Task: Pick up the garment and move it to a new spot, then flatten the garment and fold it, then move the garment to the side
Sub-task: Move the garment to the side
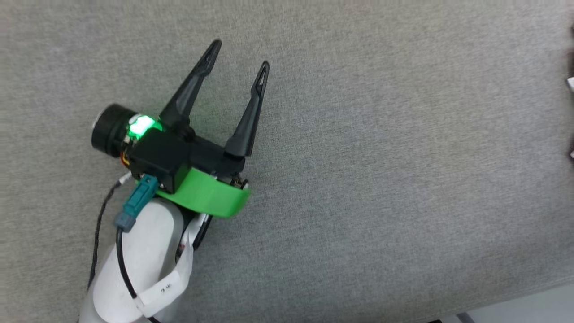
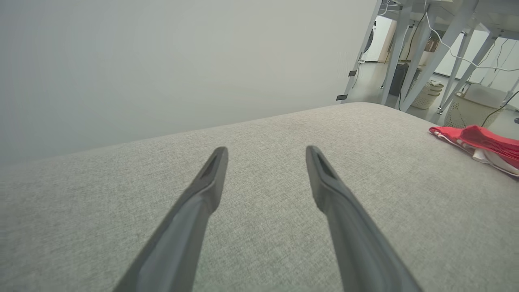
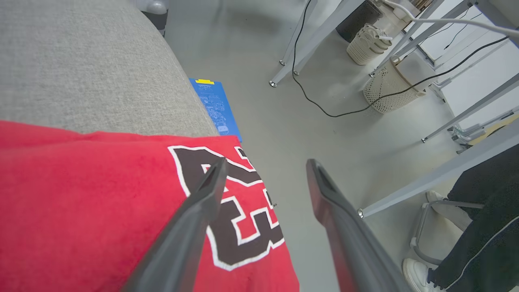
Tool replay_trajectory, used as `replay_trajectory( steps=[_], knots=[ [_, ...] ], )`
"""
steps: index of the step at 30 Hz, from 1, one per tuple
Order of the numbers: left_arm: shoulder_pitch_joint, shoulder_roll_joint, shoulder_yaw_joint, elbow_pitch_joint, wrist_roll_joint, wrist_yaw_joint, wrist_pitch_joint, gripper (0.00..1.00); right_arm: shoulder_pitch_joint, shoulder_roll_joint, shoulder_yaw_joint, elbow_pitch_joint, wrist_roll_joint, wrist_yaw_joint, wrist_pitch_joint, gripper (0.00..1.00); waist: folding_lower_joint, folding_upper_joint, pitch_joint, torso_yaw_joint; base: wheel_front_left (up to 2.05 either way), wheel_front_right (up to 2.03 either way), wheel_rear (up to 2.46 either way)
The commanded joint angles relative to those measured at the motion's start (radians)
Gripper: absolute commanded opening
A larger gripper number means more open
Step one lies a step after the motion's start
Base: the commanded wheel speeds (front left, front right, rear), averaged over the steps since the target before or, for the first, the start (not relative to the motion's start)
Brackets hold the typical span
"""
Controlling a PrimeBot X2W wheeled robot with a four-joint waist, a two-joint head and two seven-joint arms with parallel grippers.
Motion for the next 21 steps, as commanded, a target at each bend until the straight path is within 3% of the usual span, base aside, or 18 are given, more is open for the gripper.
replay_trajectory(
  steps=[1,10,21],
  knots=[
    [0.029,-0.008,0.001,0.017,-0.011,0.011,-0.013,1.00,0.034,0.010,0.006,0.010,0.010,-0.001,-0.036,1.00,-0.0001,0.0000,-0.088,0.011,0.00,0.00,0.00],
    [0.150,-0.040,0.020,0.115,-0.059,0.054,-0.054,1.00,0.228,0.048,0.082,0.023,0.176,-0.001,-0.151,1.00,-0.0001,0.0000,-0.282,0.060,0.00,0.00,0.00],
    [0.295,-0.069,0.034,0.200,-0.104,0.081,-0.074,1.00,0.538,0.222,0.174,-0.244,0.303,-0.001,-0.165,1.00,-0.0001,0.0000,-0.462,0.143,0.00,0.00,0.00]
  ],
)
